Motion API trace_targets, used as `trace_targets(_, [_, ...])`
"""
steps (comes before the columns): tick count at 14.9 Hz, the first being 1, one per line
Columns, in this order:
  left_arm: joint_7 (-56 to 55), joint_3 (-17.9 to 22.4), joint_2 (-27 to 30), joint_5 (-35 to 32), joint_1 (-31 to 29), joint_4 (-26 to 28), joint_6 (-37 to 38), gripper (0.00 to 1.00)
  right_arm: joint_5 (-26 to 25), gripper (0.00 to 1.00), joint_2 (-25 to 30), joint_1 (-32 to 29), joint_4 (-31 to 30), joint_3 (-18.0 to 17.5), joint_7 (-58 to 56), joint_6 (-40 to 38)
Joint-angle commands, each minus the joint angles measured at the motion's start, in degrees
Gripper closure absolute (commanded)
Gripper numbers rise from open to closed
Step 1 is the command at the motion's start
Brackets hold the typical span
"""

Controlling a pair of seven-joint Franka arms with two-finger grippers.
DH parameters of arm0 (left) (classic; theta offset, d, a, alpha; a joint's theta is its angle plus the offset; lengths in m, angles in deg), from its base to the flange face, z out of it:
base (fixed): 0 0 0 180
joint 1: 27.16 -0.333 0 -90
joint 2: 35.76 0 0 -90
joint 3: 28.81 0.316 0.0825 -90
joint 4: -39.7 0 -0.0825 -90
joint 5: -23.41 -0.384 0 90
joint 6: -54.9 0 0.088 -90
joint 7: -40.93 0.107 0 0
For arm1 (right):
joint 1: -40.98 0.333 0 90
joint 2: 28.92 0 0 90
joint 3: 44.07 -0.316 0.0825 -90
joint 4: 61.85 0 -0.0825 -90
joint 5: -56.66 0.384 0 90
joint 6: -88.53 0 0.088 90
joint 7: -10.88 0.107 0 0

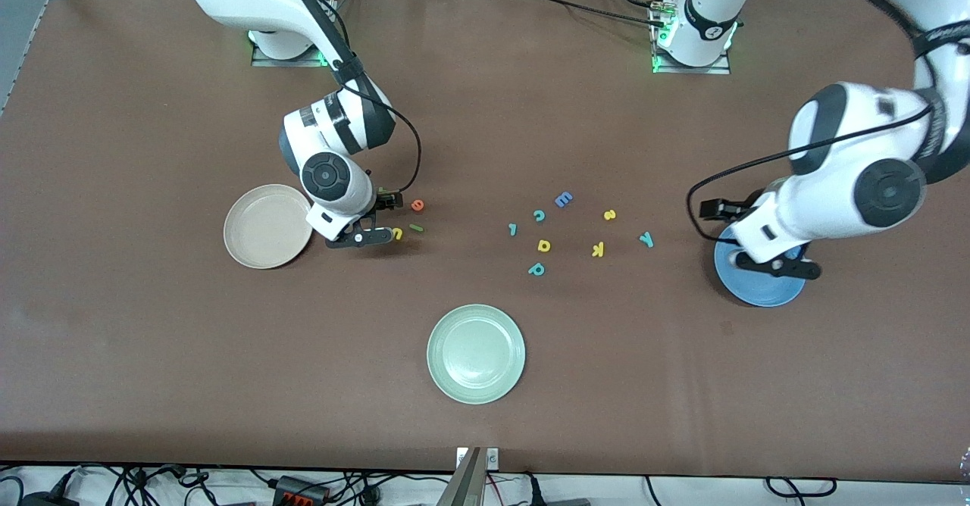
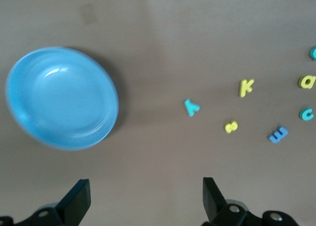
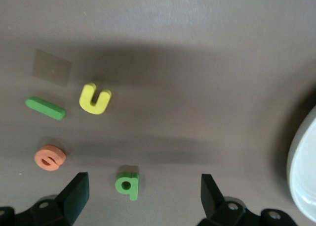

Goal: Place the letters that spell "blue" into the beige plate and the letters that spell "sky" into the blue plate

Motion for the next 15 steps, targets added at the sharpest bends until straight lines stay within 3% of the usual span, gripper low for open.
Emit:
trace_targets(1, [0.20, -0.34, -6.08, 0.52, 3.40, -0.49, -3.64, 0.00, 1.19, 0.00, 2.31, 1.84, -3.88, 0.34, 3.17, 1.52])
trace_targets(4, [-0.07, -0.43, -9.43, 0.52, 4.47, 2.66, -12.33, 0.00, 2.60, 0.00, 1.96, 3.42, -7.21, 0.26, 6.07, 7.74])
trace_targets(7, [-4.01, -0.43, -9.71, 0.17, 6.66, 9.59, -23.13, 0.00, 2.60, 0.00, 1.78, 3.60, -9.06, 0.25, 6.70, 9.70])
trace_targets(12, [-11.75, -0.34, -11.81, -0.45, 12.19, 10.58, -28.69, 0.00, 2.69, 0.23, 1.52, 3.42, -9.77, -0.45, 6.79, 9.61])
trace_targets(15, [-14.74, -0.26, -12.78, -0.54, 13.70, 10.67, -30.72, 0.00, 5.58, 0.33, 1.08, 3.42, -9.59, -0.45, 6.70, 9.79])
